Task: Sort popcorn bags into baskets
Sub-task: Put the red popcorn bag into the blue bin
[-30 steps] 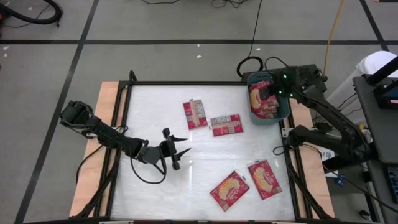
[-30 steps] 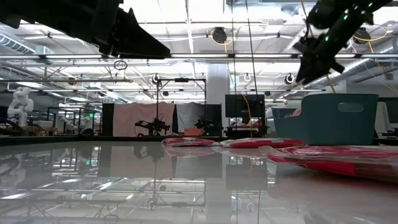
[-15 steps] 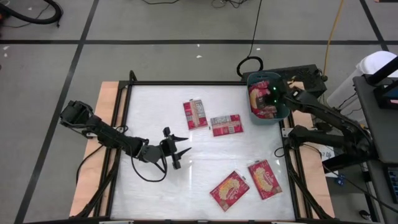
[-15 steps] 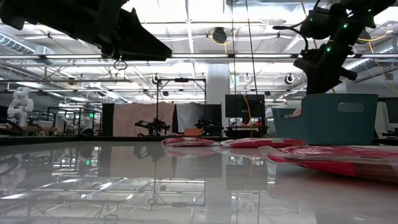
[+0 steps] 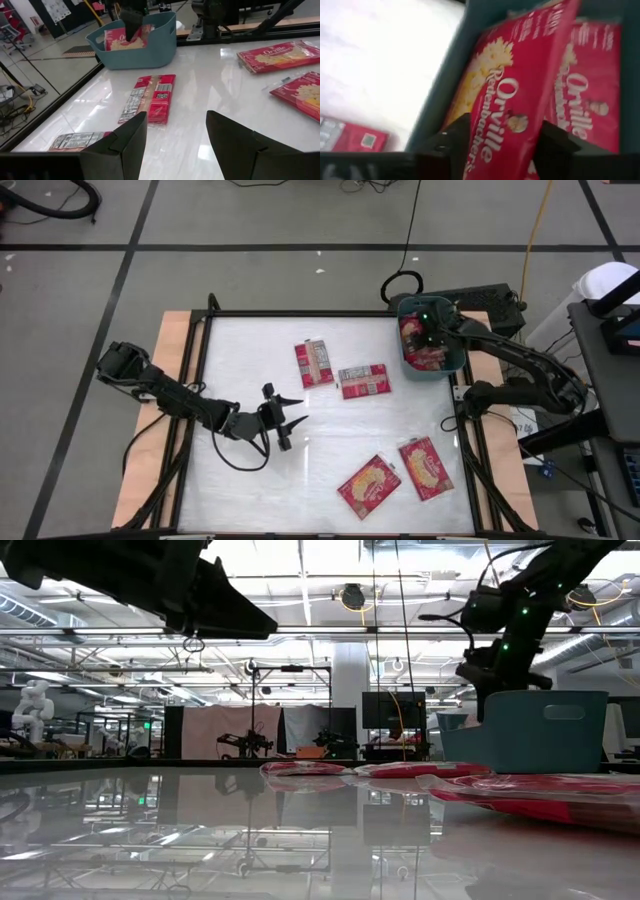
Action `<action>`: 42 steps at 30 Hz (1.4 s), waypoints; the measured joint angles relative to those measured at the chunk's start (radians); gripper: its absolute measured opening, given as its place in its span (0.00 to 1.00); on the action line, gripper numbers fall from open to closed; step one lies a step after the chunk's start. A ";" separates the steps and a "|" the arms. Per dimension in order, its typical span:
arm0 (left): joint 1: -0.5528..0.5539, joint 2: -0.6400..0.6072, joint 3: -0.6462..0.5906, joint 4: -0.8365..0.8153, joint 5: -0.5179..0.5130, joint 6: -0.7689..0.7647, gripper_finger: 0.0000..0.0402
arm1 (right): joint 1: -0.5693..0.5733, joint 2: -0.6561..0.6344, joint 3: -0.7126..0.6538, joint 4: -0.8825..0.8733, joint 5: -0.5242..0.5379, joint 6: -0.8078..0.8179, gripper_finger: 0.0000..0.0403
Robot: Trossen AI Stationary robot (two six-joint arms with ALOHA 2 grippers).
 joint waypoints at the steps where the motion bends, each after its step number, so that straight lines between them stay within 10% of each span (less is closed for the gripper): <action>1: -0.001 0.000 0.000 -0.002 0.000 0.000 0.52 | 0.000 -0.003 0.000 0.009 0.011 0.000 0.35; 6: -0.003 0.000 0.000 -0.019 0.000 0.000 0.52 | -0.008 -0.062 0.000 0.012 0.023 -0.038 0.04; 14: -0.003 0.000 0.000 -0.046 0.000 -0.008 0.52 | -0.016 -0.197 0.059 -0.119 0.172 -0.051 0.01; 26: -0.026 0.000 0.000 -0.044 0.018 -0.025 0.52 | 0.008 -0.128 0.058 -0.155 0.287 -0.069 0.06; 42: -0.024 0.000 0.000 -0.044 0.018 -0.010 0.52 | 0.080 -0.041 0.057 -0.194 0.677 -0.128 0.40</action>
